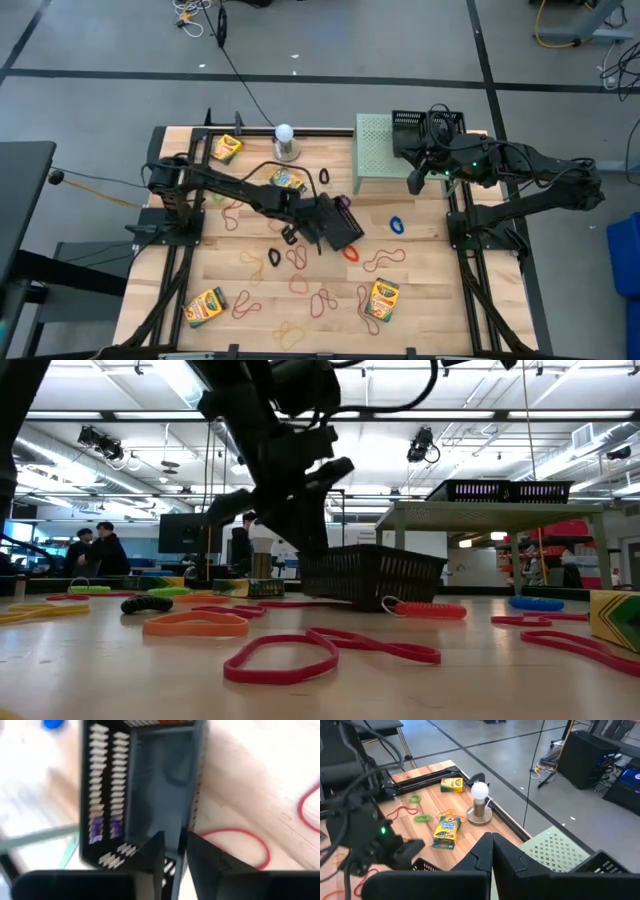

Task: Pick & Place Office Desk Supplies
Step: Put the basket on the shelf

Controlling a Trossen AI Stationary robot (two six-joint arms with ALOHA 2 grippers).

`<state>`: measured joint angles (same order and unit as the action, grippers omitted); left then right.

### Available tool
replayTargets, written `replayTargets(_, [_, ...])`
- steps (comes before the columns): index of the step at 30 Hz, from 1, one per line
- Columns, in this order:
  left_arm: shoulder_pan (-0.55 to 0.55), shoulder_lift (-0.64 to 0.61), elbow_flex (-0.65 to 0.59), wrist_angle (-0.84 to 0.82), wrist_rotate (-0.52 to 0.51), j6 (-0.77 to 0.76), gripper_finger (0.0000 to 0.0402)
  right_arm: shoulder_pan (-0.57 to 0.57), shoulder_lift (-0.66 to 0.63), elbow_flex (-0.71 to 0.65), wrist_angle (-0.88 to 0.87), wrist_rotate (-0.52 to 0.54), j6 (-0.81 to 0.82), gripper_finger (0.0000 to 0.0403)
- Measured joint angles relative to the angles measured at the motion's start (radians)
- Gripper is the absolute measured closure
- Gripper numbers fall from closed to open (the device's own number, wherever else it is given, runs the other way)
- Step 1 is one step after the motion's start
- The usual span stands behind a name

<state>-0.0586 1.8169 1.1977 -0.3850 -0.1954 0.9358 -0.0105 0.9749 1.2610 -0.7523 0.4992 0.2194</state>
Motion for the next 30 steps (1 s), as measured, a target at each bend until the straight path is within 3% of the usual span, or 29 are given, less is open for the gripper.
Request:
replayTargets(6, [-0.001,-0.086,0.051,-0.189,-0.095,-0.19,0.0275,-0.003,0.0,0.0,0.001,0.001,-0.027,0.0394])
replayTargets(10, [0.019,-0.203,0.062,-0.33,-0.002,-0.606,0.0286,-0.03,0.01,0.0,0.0,-0.018,-0.027,0.0394])
replayTargets(14, [0.035,-0.363,-0.019,-0.339,0.091,-0.918,0.0344,-0.054,0.052,0.0,0.003,-0.078,-0.027,0.0394])
replayTargets(17, [0.035,-0.51,-0.159,-0.255,0.088,-1.019,0.039,-0.061,0.116,0.0,0.011,-0.13,-0.028,0.0395])
replayTargets(24, [0.085,-0.845,-0.56,0.111,0.052,-1.084,0.0395,-0.048,0.284,0.0,0.036,-0.185,0.034,0.0397])
replayTargets(30, [0.166,-1.035,-0.813,0.481,0.071,-1.074,0.0395,0.01,0.425,0.012,0.011,-0.302,0.087,0.0394])
